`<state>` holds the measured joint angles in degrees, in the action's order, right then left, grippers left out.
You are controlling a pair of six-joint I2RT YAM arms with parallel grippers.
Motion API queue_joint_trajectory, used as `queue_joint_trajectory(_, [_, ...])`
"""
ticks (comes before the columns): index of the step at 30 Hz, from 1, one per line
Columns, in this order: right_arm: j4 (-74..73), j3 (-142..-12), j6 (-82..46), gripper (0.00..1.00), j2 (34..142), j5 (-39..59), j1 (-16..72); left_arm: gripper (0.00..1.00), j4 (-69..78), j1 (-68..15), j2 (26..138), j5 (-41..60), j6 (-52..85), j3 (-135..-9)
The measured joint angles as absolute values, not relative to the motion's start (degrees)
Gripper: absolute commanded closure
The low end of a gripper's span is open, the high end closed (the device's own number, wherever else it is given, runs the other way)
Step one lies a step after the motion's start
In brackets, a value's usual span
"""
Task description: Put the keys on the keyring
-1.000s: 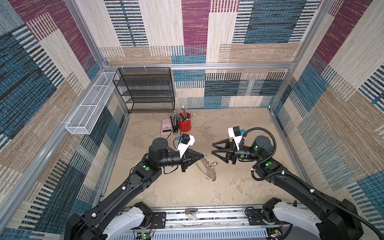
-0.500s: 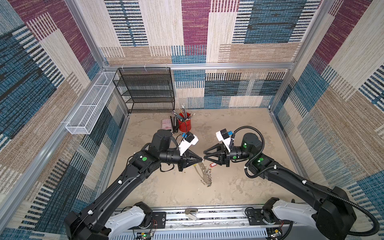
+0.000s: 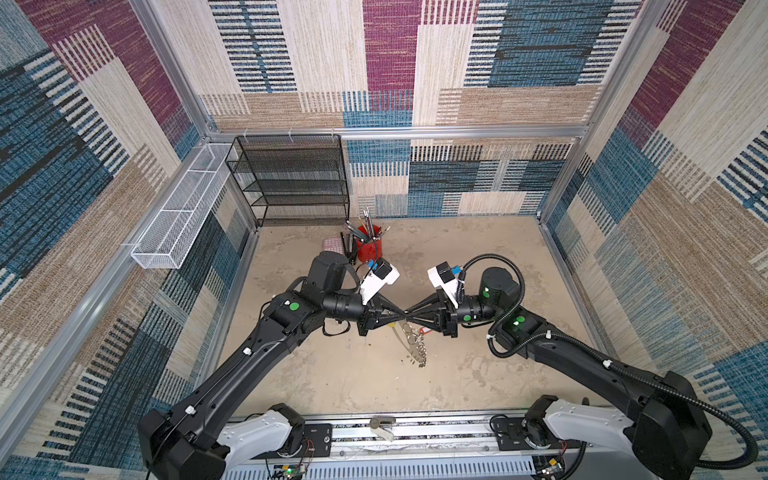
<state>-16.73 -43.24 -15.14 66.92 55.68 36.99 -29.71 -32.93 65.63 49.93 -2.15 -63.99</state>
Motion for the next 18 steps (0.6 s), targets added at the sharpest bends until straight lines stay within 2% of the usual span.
queue_joint_trajectory(1, [-16.73,-43.29,-15.18,1.0,67.07,55.92,36.99,1.0,-29.8,-32.84,65.67,49.71,-2.17,-64.12])
queue_joint_trajectory(10, [-16.88,-43.46,-14.72,1.0,66.76,55.44,37.01,1.0,-28.88,-31.9,65.12,51.09,-2.09,-63.57])
queue_joint_trajectory(15, [-17.72,-43.35,-14.76,1.0,66.46,54.11,37.06,0.74,-24.16,-30.41,62.35,51.83,0.93,-60.12])
queue_joint_trajectory(18, [-18.33,-43.33,-15.27,1.0,66.63,52.95,36.64,0.64,-17.41,-27.83,57.74,52.42,5.04,-54.72])
